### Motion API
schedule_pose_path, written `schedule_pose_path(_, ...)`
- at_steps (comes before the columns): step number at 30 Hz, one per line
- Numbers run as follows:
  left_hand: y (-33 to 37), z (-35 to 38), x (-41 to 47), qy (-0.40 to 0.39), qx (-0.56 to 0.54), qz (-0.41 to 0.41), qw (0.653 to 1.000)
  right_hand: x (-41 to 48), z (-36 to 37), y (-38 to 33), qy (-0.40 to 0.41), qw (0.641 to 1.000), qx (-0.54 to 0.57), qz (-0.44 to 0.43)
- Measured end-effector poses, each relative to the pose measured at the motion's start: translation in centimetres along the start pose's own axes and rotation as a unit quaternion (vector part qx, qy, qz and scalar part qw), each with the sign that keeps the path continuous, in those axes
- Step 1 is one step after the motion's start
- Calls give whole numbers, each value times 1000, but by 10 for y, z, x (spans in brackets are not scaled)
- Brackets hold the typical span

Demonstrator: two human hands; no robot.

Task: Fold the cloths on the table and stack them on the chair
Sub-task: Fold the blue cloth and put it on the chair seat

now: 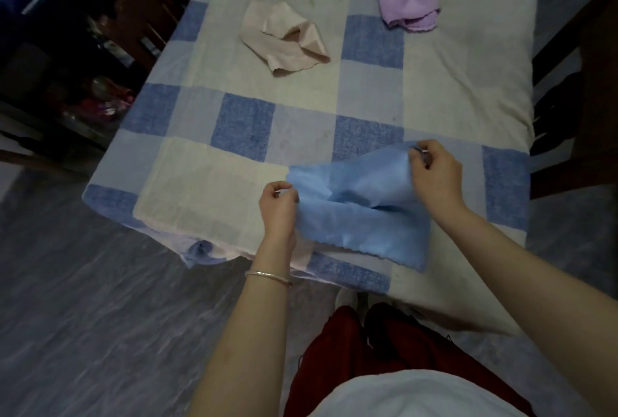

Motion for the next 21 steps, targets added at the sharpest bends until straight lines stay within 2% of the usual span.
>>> schedule_pose_path(6,15,2,2,-6,-4,20,1000,10,-19,-6,78,996,46,20)
schedule_pose_path(16,-19,18,4,-73,83,-135,985,9,4,-6,11,999,39,13)
schedule_pose_path(21,-28,24,4,-115,104,-136,979,4,15,-8,-21,999,28,9)
Point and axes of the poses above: each hand's wrist, its own x-axis towards the middle knuckle, its own z-axis out of the palm, y = z × x, the point moved 6 cm from there along x, towards the middle knuckle, and after that the axes turned 12 degrees about -x, right-handed, at the moved point
